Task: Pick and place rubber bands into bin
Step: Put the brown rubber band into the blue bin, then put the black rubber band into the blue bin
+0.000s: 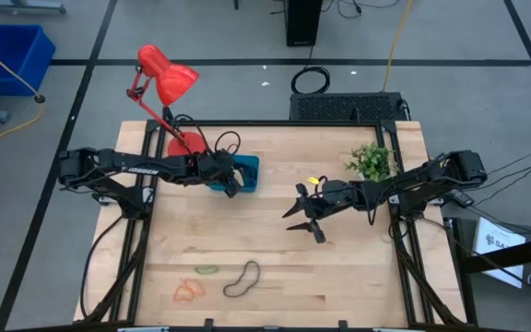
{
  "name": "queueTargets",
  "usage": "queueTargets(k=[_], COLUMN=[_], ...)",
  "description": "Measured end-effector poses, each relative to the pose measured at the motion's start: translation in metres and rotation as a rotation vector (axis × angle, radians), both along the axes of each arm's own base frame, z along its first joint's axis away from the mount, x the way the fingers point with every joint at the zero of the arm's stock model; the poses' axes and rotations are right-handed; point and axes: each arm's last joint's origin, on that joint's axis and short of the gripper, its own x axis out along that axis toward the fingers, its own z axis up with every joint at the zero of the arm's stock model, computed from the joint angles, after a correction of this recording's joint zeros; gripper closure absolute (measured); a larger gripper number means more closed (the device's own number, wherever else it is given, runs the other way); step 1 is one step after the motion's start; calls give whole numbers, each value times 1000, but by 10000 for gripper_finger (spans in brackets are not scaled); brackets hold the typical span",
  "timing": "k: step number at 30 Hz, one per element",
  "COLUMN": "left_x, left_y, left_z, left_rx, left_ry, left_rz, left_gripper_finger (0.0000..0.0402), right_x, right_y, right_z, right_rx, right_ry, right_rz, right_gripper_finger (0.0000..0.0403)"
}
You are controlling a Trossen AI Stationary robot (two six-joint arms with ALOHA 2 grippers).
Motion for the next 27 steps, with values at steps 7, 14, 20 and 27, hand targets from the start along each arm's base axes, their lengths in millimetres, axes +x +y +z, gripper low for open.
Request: queueTargets(k=[7, 14, 20, 27], left_x=[2, 2, 3, -2], left_y=[-3, -3, -3, -11], left_z=[0, 1, 1, 18], left_rx=[-50, -82, -91, -53], left_ry=[-22, -45, -54, -107], left_rz=[-78, -31, -15, -97], left_gripper_finger=[317, 292, 253, 224], right_x=[0, 0, 0, 0], right_y=[0, 0, 0, 0], right_z=[0, 0, 0, 0], right_rx=[0, 0, 0, 0], right_ry=[0, 0, 0, 0], right_rz=[0, 1, 0, 1], right_gripper_finger=[229, 228, 230, 228])
